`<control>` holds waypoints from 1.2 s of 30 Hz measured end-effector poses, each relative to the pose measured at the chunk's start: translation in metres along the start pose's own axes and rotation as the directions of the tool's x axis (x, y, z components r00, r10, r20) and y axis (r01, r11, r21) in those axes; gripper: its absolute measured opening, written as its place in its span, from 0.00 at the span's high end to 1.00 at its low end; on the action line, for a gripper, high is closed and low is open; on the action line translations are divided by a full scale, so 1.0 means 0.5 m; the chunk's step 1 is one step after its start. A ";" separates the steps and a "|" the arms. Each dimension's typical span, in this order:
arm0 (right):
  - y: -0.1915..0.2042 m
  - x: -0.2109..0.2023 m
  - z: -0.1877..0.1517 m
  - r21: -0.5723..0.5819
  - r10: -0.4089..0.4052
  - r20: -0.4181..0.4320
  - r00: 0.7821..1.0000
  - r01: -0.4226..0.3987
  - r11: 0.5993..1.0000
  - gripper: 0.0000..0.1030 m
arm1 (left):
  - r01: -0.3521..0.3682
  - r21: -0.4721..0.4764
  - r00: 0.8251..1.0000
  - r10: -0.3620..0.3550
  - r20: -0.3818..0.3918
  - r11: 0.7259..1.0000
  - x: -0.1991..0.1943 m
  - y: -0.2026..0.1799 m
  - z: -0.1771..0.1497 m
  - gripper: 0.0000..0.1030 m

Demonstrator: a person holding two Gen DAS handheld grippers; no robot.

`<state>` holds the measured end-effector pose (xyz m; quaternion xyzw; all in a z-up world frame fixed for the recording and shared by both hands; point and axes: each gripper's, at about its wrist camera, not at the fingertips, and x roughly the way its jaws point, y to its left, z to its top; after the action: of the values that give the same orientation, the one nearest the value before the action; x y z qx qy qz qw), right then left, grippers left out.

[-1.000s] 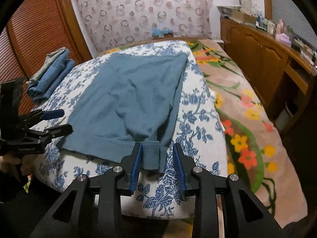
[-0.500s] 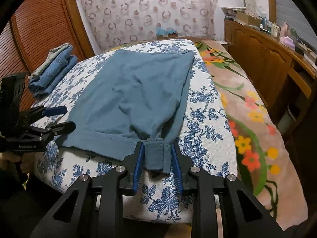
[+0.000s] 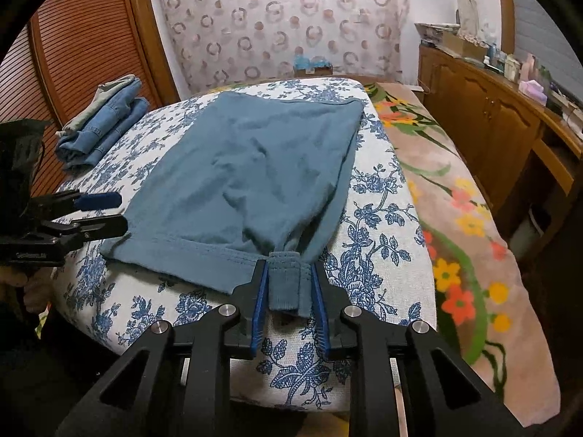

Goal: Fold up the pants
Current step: 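Hold the hem corner with the right gripper while the left gripper grasps the other hem corner, then lift the teal shorts by the hem with both grippers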

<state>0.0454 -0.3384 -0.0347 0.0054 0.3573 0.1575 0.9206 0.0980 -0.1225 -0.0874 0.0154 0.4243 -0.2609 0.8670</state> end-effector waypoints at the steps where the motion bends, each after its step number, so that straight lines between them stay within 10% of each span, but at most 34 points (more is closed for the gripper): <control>1: -0.001 0.000 -0.001 0.002 0.001 0.001 1.000 -0.001 1.000 0.78 | 0.008 -0.003 1.000 -0.008 -0.002 1.000 -0.002 -0.001 -0.003 0.42; 33: -0.011 0.001 -0.005 0.047 0.017 0.023 1.000 -0.018 0.999 0.76 | 0.024 0.035 1.000 -0.024 0.005 0.999 0.014 -0.034 -0.017 0.68; 36: -0.010 0.001 -0.002 0.046 0.030 0.017 0.999 -0.031 0.998 0.79 | 0.029 0.044 0.999 -0.030 0.011 0.999 0.012 -0.037 -0.016 0.82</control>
<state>0.0466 -0.3431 -0.0363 0.0336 0.3532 0.1631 0.9206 0.0866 -0.1392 -0.0931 0.0264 0.4135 -0.2830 0.8650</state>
